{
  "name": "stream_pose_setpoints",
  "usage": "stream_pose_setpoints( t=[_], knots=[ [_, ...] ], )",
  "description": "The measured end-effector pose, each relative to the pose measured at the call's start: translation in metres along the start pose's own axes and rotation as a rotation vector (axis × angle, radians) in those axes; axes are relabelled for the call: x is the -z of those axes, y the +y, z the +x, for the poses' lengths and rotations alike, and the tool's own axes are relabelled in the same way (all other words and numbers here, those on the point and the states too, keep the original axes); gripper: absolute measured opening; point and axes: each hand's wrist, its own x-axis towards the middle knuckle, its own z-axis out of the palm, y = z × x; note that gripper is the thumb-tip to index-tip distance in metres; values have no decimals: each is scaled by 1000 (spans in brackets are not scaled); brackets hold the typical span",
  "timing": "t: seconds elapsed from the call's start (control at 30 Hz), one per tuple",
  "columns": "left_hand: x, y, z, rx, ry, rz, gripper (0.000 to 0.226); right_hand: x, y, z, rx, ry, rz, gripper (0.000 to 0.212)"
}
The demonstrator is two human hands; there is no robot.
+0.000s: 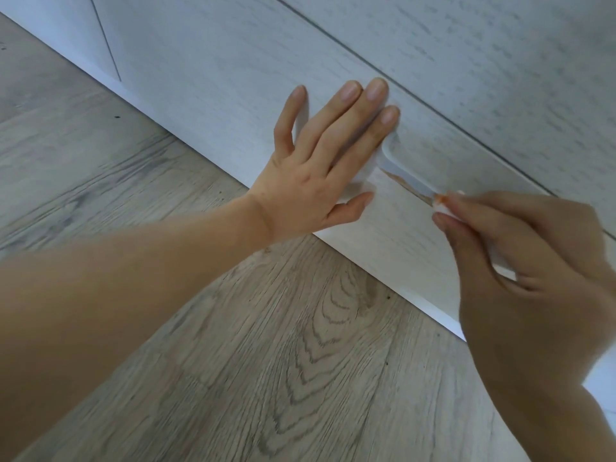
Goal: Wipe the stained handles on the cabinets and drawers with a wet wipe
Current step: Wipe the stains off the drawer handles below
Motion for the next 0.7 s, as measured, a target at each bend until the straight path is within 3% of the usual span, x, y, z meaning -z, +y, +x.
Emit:
stream_pose_setpoints(
  t=[0.2,0.5,0.7],
  knots=[
    [1,-3,-2,-24,-5,10,77,-5,13,-2,13,-31,-61,10],
    [1,-2,-2,-16,-11,8,68,-17,19,-6,45,81,-57,6],
    [3,-2,-2,-23,-20,5,74,-12,20,-11,28,51,-57,10]
  ],
)
